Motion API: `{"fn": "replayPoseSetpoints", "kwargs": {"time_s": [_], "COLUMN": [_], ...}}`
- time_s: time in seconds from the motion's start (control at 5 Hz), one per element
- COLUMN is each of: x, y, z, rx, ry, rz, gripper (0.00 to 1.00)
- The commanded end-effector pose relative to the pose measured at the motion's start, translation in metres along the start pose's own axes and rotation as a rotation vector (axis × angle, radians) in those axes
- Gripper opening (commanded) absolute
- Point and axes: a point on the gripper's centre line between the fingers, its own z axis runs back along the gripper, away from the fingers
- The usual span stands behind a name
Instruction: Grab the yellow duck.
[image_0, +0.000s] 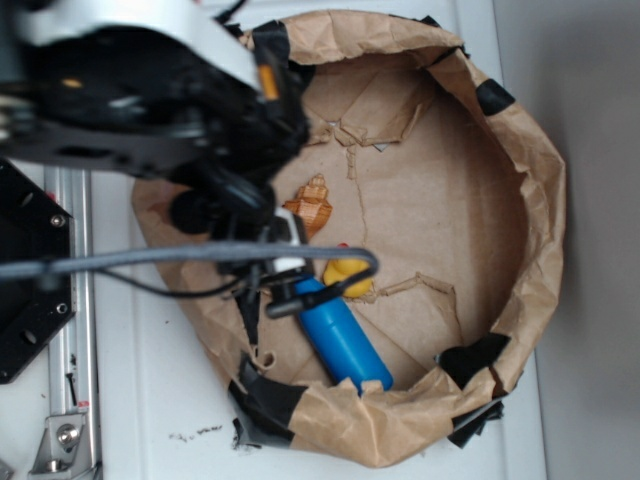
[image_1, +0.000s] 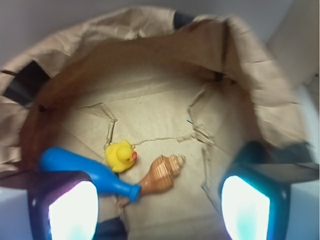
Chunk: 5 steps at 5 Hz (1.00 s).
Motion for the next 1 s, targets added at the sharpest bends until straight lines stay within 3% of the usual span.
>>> {"fn": "replayPoseSetpoints", "kwargs": {"time_s": [0.0, 0.8], "x": [0.008, 0.004], "y": [0.010, -0.014], "z": [-0.056, -0.088], "rx": [0.023, -0.027], "ry": [0.071, 0.112], "rz": [-0.076, -0.121], "gripper": [1.00, 1.00]}}
